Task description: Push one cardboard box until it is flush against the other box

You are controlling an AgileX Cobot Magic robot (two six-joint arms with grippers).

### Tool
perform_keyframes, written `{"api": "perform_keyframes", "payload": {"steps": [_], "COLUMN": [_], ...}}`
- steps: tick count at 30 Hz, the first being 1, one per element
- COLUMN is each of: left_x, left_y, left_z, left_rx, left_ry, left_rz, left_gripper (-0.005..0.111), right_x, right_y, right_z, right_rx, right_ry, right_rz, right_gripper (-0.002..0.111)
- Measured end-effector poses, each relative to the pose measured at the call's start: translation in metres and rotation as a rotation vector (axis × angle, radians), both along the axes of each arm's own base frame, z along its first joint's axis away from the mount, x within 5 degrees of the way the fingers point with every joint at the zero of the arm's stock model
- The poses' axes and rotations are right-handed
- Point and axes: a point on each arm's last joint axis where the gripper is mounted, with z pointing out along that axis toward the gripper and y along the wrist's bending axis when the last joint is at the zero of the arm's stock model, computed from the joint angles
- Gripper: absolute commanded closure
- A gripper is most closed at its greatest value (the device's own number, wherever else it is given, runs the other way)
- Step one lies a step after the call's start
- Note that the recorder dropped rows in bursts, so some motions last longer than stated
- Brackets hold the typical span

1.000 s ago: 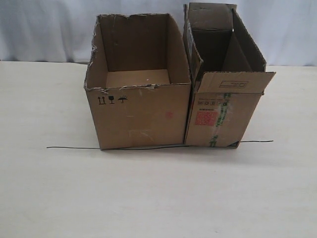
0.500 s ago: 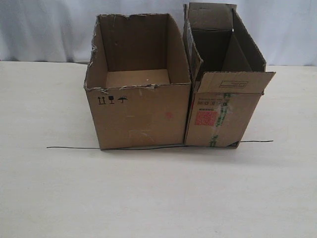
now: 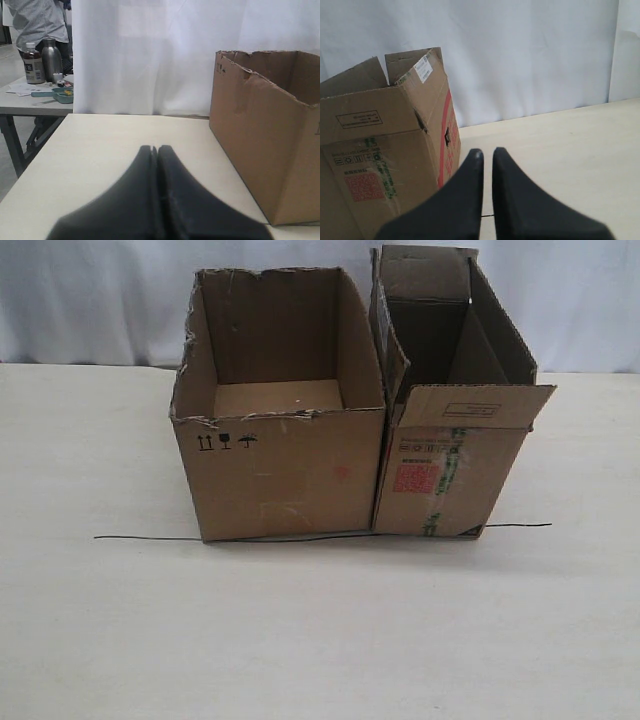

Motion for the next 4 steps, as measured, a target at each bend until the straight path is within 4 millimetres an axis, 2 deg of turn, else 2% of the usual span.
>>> {"api": "perform_keyframes", "payload": {"steps": [4], "left_x": [0.0], "left_y": [0.0], "left_z": [0.0], "left_rx": [0.0], "left_ry": [0.0], "left_rz": [0.0], "left_gripper": [0.107], "right_x": [0.0], "right_y": [0.0], "right_z": [0.0], "right_rx": [0.0], "right_ry": [0.0], "right_rz": [0.0], "right_gripper": [0.103]}}
